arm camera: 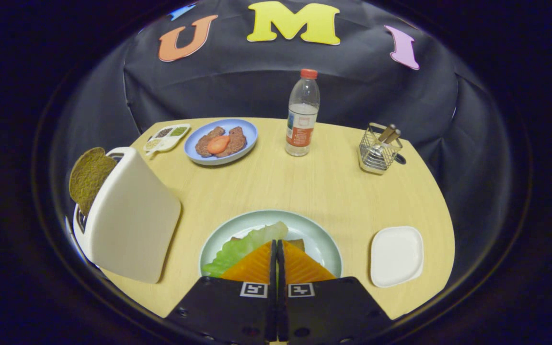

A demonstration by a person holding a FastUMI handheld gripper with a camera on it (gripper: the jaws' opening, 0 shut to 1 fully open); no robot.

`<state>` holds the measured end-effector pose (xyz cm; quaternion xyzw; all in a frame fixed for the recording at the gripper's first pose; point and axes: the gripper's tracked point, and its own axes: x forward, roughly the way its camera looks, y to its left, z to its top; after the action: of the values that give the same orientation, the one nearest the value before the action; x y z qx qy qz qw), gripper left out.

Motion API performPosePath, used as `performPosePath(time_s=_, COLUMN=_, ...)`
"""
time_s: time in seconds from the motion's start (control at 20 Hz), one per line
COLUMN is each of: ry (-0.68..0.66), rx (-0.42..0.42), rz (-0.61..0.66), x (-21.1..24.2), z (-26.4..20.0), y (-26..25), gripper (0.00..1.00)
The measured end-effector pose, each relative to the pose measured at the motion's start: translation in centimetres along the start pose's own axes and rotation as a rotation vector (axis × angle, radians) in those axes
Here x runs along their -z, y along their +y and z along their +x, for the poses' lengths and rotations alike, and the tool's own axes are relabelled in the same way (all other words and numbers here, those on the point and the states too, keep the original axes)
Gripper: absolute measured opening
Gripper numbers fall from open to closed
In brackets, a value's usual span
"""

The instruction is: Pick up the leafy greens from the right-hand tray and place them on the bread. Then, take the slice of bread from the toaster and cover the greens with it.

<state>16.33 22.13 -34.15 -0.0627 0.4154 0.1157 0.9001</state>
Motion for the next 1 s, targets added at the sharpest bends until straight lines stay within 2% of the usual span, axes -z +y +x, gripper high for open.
performPosePath(time_s=0.1, ry=-0.008, rx=0.007, rz=0.028, x=0.0, z=-0.6, y=-0.2, gripper=0.05)
performPosePath(time_s=0.2, ry=-0.027, rx=0.008, rz=0.038, x=0.0, z=-1.8, y=-0.4, gripper=0.23)
performPosePath(time_s=0.45, ry=-0.099, rx=0.027, rz=0.077, x=-1.0, z=-6.8, y=-0.1, gripper=0.77)
performPosePath(time_s=0.55, ry=-0.143, rx=0.044, rz=0.090, x=-1.7, z=-9.1, y=0.3, gripper=0.88)
performPosePath(time_s=0.8, ry=-0.237, rx=0.047, rz=0.089, x=-4.2, z=-13.9, y=3.6, gripper=0.95)
performPosePath(time_s=1.0, ry=-0.250, rx=-0.030, rz=0.073, x=-5.7, z=-15.8, y=8.7, gripper=0.94)
